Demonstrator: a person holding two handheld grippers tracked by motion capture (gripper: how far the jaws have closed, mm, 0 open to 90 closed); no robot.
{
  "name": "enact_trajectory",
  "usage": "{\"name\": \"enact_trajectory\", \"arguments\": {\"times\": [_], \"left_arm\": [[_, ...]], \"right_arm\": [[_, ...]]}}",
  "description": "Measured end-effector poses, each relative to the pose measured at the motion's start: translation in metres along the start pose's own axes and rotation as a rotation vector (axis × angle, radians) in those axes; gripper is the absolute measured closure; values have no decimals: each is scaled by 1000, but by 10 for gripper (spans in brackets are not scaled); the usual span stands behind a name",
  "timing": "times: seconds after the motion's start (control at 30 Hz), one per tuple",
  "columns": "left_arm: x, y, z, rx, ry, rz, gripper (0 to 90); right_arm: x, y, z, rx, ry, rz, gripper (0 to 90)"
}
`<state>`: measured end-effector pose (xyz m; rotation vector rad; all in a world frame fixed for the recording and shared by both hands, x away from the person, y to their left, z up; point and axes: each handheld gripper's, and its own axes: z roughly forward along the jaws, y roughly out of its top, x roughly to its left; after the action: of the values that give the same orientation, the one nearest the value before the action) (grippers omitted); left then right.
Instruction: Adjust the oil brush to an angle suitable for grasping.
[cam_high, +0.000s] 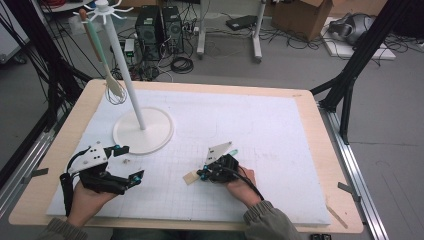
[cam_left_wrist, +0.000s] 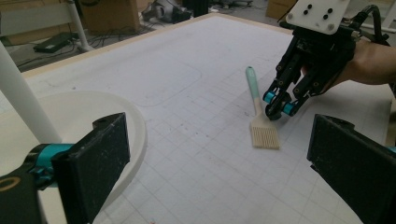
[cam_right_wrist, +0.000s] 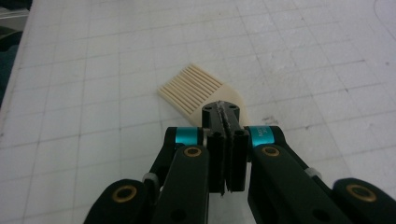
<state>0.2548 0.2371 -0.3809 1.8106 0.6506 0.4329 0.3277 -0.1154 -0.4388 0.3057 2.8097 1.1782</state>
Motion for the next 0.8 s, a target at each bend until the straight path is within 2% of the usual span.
{"name": "enact_trajectory", "arguments": {"times": [0.3,0.4,0.5,0.8], "left_arm": [[0,0,-1,-3,-5,0,63],[1,0,-2,-5,0,1,63],[1,-1,-3,-7,2,1,63],[0,-1,-2,-5,-7,2,63]], "right_arm": [[-6,9,10,-8,5,30,895],[-6,8,9,2,6,20,895],[-8,7,-1,-33,-9,27,895],[-33,-9,-31,-32,-101,97,895]]}}
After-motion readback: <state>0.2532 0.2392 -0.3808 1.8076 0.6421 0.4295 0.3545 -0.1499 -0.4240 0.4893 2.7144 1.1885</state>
